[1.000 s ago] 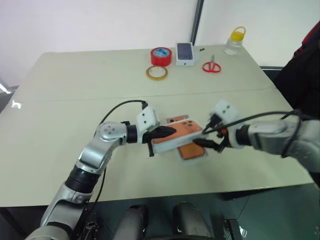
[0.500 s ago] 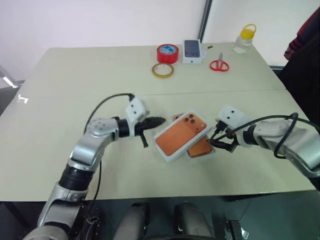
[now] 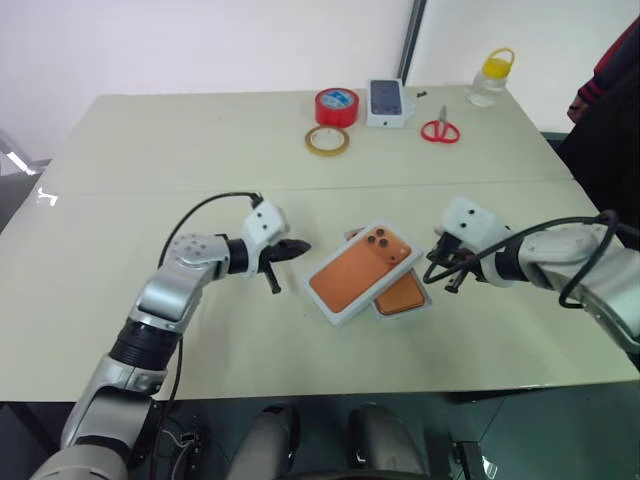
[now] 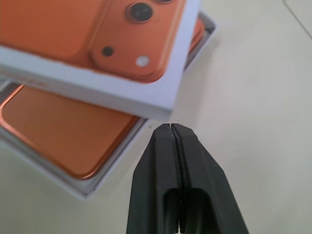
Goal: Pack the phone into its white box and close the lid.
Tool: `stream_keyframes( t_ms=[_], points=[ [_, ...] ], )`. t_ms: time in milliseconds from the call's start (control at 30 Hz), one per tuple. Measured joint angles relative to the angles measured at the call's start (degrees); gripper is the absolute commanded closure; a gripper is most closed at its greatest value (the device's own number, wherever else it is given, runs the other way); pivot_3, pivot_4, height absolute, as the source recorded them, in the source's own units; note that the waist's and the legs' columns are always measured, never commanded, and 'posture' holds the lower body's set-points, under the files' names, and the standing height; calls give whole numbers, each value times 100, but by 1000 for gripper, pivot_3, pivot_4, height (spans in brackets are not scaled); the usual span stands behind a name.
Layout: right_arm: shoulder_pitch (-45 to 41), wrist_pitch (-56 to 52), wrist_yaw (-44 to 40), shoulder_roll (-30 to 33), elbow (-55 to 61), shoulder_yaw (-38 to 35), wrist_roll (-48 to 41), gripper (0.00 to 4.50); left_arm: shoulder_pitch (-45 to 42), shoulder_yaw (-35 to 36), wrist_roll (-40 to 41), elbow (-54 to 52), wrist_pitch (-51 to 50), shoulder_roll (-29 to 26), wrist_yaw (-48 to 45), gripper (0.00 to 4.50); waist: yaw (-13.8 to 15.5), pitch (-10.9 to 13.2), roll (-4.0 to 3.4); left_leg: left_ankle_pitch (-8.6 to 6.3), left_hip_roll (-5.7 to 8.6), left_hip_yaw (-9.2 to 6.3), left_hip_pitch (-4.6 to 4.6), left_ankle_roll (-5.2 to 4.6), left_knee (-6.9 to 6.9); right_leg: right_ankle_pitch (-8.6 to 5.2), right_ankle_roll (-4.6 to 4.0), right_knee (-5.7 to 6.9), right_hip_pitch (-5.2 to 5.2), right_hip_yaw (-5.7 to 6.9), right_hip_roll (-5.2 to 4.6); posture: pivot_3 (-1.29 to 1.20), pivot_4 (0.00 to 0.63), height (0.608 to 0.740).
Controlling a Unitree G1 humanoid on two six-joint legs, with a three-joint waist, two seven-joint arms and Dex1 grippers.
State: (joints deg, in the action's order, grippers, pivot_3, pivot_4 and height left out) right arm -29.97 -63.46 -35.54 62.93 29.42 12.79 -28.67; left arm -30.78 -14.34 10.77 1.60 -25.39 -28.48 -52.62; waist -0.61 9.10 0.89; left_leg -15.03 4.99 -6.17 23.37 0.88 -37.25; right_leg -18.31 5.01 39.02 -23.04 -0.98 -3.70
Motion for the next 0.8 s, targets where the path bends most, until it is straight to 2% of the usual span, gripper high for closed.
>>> stream_keyframes(
  t_ms=[333, 600, 800],
  points=[
    [-53, -213, -19, -523, 258, 285, 269, 4467, -211, -514, -30, 43, -185, 151, -476, 4500, -4, 0, 0, 1, 0, 0, 2, 2, -1, 0, 0, 3, -3, -1, 0, 0, 150, 740],
    [-404, -191, 143, -946, -186, 304, 750, 4467, -153, -526, 25, -318, -465, 527, -417, 4500, 0, 0, 0, 2, 2, -1, 3, 4, -2, 0, 0, 3, -4, -1, -1, 0, 150, 740],
    [-527, 32, 76, -1072, -472, 418, 1024, 4467, -101, -519, 31, -458, -614, 896, 20, 4500, -9, 0, 0, 7, 2, 0, 3, 12, -2, 0, 0, 7, -6, -1, -1, 0, 150, 740]
  ],
)
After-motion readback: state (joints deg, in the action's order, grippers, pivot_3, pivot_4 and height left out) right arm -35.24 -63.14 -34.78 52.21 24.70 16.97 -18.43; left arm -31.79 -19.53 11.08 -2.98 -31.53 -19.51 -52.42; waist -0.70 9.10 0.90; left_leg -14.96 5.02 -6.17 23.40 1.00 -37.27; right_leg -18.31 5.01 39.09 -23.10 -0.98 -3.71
